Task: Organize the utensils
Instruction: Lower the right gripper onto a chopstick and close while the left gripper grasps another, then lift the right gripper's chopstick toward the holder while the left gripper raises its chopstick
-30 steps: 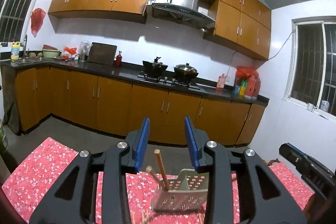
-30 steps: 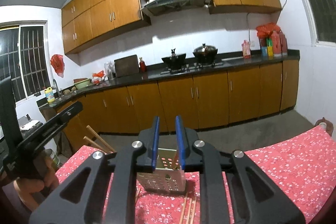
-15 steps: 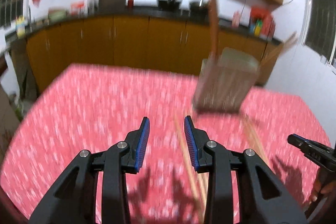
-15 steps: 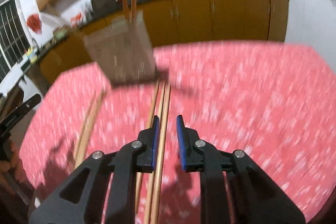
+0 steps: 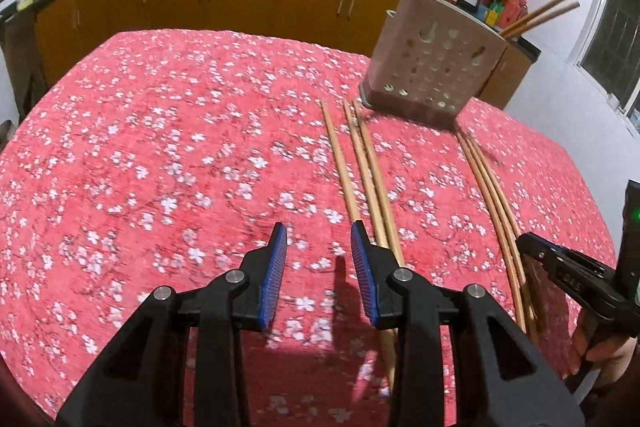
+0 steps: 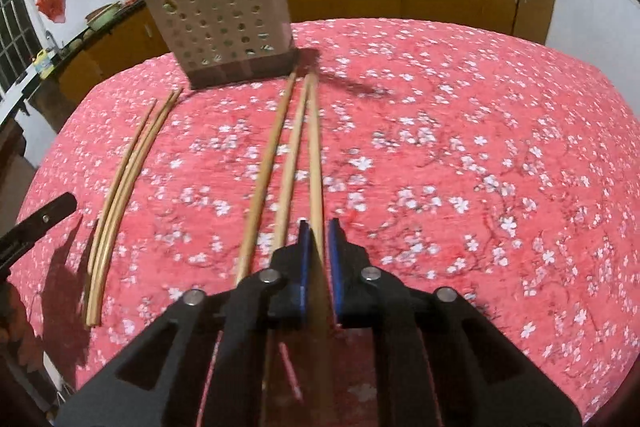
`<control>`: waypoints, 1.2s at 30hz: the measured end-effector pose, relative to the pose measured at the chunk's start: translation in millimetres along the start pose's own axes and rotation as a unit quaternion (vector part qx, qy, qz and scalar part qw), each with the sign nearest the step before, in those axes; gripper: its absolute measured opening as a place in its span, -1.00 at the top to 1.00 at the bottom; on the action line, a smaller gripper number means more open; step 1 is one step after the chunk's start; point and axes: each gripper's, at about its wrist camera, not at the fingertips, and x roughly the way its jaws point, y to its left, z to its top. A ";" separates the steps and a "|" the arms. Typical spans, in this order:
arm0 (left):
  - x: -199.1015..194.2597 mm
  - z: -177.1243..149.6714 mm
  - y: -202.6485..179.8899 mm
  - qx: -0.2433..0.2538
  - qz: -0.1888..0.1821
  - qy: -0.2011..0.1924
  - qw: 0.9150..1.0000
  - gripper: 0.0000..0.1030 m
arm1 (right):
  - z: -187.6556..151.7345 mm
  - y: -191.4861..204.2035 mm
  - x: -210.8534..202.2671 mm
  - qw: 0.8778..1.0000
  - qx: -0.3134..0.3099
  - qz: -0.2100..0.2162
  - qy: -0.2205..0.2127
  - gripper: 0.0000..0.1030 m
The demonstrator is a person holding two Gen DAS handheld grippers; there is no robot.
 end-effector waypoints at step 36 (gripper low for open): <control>34.9 19.9 11.3 0.025 0.052 0.021 0.998 0.85 | 28.4 -20.0 22.1 0.999 -0.002 -0.042 -0.026 0.84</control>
